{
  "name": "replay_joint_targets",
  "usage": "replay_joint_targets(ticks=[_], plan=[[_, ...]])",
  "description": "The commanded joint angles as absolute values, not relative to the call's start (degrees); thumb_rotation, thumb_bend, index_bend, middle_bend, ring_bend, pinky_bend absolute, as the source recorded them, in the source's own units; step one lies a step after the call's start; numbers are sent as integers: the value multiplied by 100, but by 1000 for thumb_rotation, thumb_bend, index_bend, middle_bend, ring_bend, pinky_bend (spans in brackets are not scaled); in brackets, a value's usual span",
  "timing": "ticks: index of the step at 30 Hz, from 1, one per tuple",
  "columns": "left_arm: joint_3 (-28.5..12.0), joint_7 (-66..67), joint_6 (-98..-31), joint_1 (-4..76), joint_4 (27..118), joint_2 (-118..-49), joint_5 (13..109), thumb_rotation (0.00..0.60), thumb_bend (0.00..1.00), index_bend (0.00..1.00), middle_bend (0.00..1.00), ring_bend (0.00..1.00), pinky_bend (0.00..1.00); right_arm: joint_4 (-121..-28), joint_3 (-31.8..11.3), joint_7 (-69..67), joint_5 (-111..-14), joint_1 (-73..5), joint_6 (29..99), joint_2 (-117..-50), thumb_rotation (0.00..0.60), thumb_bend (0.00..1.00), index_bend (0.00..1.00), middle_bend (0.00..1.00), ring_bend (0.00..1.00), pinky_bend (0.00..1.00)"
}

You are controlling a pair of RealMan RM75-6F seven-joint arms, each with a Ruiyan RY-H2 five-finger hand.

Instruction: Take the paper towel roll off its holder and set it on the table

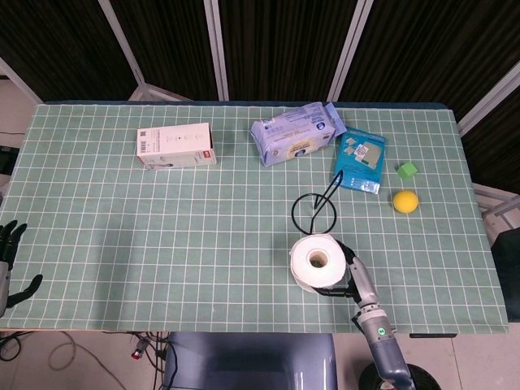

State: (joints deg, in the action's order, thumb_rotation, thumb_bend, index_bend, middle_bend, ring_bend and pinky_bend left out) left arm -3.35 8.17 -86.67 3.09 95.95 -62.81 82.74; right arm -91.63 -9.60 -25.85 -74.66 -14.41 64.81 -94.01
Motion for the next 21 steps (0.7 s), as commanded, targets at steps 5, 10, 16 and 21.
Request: replay_joint_targets(ticks=[5, 10, 16, 21], plan=[[-329, 853, -8660, 315, 9601, -6287, 8278, 600, 241, 69, 0, 0, 0, -9423, -805, -2796, -7446, -1674, 5809, -8987, 600, 0, 0, 0, 0, 0], [-329, 847, -8662, 312, 9609, -6283, 8273, 600, 241, 71, 0, 0, 0, -9636, -796, -3068, -7474, -1745, 5572, -8613, 600, 0, 0, 0, 0, 0], [-337, 842, -8663, 313, 9602, -6284, 8258, 600, 241, 70, 0, 0, 0, -10036, -885, -3257, -7835, -1594, 6016, -7902, 600, 0, 0, 0, 0, 0], [-327, 857, -8643, 323, 9608, -6286, 8268, 600, 241, 70, 0, 0, 0, -10474, -874, -3005, -8296, -1352, 6554, -6829, 600, 0, 0, 0, 0, 0]])
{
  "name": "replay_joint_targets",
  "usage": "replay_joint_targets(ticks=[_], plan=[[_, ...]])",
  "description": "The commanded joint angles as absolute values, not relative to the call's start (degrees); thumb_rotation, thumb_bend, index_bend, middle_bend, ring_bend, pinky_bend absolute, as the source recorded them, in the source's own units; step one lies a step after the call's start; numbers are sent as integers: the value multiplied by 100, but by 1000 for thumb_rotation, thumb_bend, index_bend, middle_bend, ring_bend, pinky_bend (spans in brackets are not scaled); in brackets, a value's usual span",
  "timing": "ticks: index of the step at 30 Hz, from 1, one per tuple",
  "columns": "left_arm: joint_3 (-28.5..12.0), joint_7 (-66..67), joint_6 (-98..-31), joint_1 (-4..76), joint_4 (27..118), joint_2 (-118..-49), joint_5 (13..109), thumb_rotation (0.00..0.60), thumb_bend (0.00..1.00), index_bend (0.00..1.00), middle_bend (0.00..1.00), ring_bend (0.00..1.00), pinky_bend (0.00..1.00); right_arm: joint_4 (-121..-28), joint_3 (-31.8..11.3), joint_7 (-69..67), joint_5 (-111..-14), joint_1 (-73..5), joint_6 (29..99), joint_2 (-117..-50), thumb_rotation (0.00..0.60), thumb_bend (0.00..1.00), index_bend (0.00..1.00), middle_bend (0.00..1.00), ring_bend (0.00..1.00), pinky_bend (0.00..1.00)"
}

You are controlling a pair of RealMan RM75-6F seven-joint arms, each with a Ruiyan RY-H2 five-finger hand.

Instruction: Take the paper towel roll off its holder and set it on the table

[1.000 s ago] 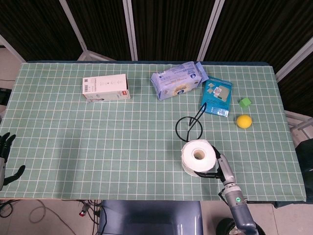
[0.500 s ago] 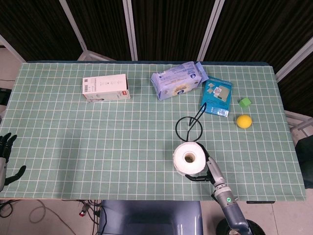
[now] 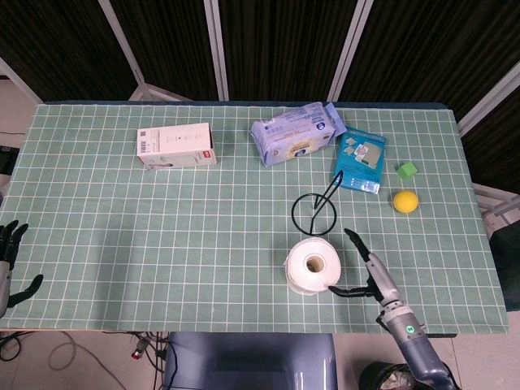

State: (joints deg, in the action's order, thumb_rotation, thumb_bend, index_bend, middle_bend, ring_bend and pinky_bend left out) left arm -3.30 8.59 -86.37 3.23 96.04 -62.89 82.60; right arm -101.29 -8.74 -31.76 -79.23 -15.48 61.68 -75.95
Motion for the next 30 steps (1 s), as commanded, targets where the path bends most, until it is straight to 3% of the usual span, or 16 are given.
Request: replay_joint_targets(ticks=[1, 4, 8, 15, 30], plan=[[-330, 853, -8657, 319, 9609, -6287, 8274, 600, 241, 70, 0, 0, 0, -10561, -841, -2957, -8397, -1308, 6610, -6559, 600, 0, 0, 0, 0, 0], [-334, 849, -8698, 304, 9613, -6290, 8284, 600, 241, 65, 0, 0, 0, -10765, -683, -2554, -8668, -1123, 6792, -5623, 600, 0, 0, 0, 0, 0], [-329, 856, -8749, 289, 9615, -6298, 8325, 600, 241, 62, 0, 0, 0, -10663, -546, -1443, -8747, -805, 7305, -5224, 600, 0, 0, 0, 0, 0], [-321, 797, -8780, 276, 9599, -6274, 8368, 600, 241, 62, 0, 0, 0, -9801, -435, 635, -8812, -483, 8096, -5948, 600, 0, 0, 0, 0, 0], [-295, 647, -8782, 330, 9412, -6309, 8568, 600, 241, 60, 0, 0, 0, -8332, -612, 565, -9024, -581, 8703, -6921, 600, 0, 0, 0, 0, 0]])
